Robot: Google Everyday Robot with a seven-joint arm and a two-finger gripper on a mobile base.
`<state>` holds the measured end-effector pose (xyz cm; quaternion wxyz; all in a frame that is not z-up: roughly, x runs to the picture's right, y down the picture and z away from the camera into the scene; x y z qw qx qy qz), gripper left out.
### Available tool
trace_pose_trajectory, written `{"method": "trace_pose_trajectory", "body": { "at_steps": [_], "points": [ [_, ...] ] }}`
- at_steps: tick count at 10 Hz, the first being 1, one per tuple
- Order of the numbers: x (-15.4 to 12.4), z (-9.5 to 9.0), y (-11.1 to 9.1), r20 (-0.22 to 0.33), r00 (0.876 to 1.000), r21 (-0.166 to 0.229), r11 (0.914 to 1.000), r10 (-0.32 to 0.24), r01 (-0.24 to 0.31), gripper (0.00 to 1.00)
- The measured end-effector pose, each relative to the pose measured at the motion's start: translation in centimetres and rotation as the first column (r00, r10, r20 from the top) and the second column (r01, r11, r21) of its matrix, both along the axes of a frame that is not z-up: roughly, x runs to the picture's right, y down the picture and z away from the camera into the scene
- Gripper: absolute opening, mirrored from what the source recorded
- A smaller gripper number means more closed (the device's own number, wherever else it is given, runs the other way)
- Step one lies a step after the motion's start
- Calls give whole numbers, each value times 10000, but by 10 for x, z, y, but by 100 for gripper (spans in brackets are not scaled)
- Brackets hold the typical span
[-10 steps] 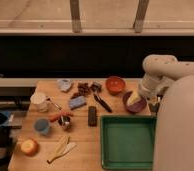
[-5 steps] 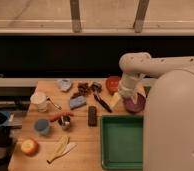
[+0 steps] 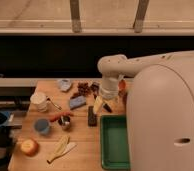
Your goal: Place eraser in metal cup
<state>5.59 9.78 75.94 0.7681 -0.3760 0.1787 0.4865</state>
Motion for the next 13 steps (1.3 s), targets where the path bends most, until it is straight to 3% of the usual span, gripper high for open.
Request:
{"method": "trace_pose_trajectory", "body": {
  "at_steps": [1,6,10,13],
  "points": [
    [-15,-1,0,77,10000,145,9999,17,-18,80],
    [-15,2,2,-19,10000,83,9999,-95,95,80],
    [-66,32,15,302,9956,-262,9957,-884,892,80],
    [-84,58,28,273,9913,-332,9910,-1291,1300,80]
  ]
}}
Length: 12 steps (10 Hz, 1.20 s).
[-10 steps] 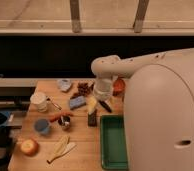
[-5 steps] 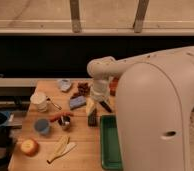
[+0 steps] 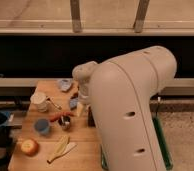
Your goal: Place eraser in metal cup
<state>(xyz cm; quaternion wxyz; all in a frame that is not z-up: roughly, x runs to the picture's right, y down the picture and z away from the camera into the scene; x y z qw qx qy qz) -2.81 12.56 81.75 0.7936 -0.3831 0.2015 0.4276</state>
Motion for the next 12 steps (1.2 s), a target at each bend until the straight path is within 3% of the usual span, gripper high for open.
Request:
{"method": "trace_pose_trajectory", "body": {
  "at_steps": [4,7,12],
  "points": [
    [8,28,17,-539,9985,-403,9992,-21,-1,80],
    [22,40,21,-918,9957,-612,9980,126,-183,80],
    [27,58,27,-1081,9929,-987,9933,486,-594,80]
  ]
}}
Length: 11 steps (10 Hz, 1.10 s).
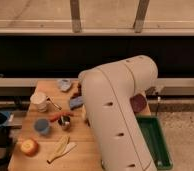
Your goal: Place eraser in metal cup
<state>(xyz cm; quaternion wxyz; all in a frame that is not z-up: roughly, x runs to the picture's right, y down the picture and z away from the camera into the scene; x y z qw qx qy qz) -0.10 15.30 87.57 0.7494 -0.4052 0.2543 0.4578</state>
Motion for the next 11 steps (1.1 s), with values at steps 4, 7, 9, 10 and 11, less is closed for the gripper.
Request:
{"method": "trace_pose_trajectory", "body": {
  "at_steps": [4,7,9,10,11],
  "points": [
    [-7,9,-5,67,9999,-202,9997,-110,112,80],
    [-16,15,-2,-272,9942,-917,9906,-1041,1012,80],
    [-19,18,0,-467,9850,-1348,9781,-1659,1583,80],
    [-22,18,2,-505,9812,-1479,9730,-1864,1772,76],
    [-19,19,2,-585,9781,-1494,9705,-1999,1894,70]
  ]
}}
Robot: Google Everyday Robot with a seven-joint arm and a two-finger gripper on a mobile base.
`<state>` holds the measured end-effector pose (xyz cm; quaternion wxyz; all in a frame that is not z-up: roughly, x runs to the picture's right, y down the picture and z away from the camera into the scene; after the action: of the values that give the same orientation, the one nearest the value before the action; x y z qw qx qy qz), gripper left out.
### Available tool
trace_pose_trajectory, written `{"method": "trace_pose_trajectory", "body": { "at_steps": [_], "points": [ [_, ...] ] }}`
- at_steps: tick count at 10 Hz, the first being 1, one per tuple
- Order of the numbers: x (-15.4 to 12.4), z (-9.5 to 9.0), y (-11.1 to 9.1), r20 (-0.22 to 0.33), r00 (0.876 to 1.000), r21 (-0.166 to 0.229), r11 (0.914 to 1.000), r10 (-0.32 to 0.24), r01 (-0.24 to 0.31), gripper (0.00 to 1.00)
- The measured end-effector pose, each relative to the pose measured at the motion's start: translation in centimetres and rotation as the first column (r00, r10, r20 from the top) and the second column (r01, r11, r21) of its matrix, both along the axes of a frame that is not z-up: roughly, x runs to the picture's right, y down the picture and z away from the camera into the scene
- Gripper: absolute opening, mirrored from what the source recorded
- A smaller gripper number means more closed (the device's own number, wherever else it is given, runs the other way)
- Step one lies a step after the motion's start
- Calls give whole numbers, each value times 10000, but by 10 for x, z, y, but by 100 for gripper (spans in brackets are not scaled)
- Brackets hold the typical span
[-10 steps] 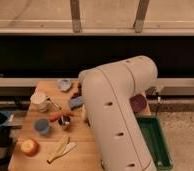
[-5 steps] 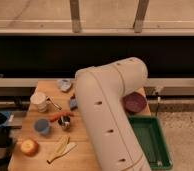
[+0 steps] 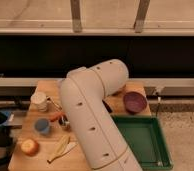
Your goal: Place eraser in metal cup
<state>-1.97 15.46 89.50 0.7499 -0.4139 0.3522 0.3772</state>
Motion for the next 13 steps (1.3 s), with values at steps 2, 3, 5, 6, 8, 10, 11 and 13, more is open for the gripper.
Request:
{"method": "trace_pose_trajectory", "body": {
  "at_steps": [2,3,5,6,8,10,11,13],
  "points": [
    [-2,-2,-1,-200,9997,20,9999,-160,161,48],
    [1,-3,-3,-268,9995,127,9998,-147,150,38],
    [1,-10,-12,-192,9998,407,9992,-35,43,18],
    [0,-16,-19,-90,9999,590,9982,94,-89,9],
    [-2,-34,-39,313,9986,1099,9929,431,-463,0],
    [-4,-55,-60,1181,9878,1669,9786,1015,-1205,0],
    [-5,-65,-69,2021,9672,1840,9640,1538,-1917,0],
    [-3,-78,-80,3780,8903,1625,9286,2538,-3337,0]
  ]
}}
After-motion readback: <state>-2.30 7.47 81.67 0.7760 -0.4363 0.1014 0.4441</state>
